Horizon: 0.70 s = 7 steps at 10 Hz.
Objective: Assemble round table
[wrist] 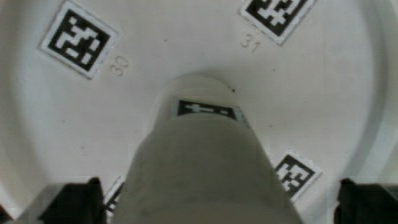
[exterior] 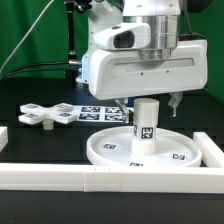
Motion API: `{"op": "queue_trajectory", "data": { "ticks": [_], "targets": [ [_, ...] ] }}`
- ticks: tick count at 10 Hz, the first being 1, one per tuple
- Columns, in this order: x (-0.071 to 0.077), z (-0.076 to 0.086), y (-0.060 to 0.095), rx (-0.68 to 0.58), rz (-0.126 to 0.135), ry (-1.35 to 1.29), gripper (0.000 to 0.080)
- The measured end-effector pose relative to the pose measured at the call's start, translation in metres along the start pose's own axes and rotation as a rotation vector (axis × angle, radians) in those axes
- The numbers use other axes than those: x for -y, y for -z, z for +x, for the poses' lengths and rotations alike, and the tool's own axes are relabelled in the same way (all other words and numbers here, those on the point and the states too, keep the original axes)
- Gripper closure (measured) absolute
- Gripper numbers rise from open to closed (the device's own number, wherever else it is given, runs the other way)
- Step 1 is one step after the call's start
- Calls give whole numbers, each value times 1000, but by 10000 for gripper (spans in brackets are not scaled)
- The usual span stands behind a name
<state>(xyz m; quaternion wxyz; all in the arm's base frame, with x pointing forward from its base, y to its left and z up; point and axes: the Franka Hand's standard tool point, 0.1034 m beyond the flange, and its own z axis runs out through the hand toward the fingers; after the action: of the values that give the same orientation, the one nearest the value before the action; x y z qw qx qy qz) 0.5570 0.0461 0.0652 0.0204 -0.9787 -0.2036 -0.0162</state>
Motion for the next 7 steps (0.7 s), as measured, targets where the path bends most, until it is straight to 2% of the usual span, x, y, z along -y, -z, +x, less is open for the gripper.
{"op": "queue_trajectory", "data": {
  "ticks": [5, 7],
  "targets": [
    [-4, -2, 0, 5, -9, 290, 151],
    [-5, 0, 1, 17, -31, 482, 151]
  ]
}}
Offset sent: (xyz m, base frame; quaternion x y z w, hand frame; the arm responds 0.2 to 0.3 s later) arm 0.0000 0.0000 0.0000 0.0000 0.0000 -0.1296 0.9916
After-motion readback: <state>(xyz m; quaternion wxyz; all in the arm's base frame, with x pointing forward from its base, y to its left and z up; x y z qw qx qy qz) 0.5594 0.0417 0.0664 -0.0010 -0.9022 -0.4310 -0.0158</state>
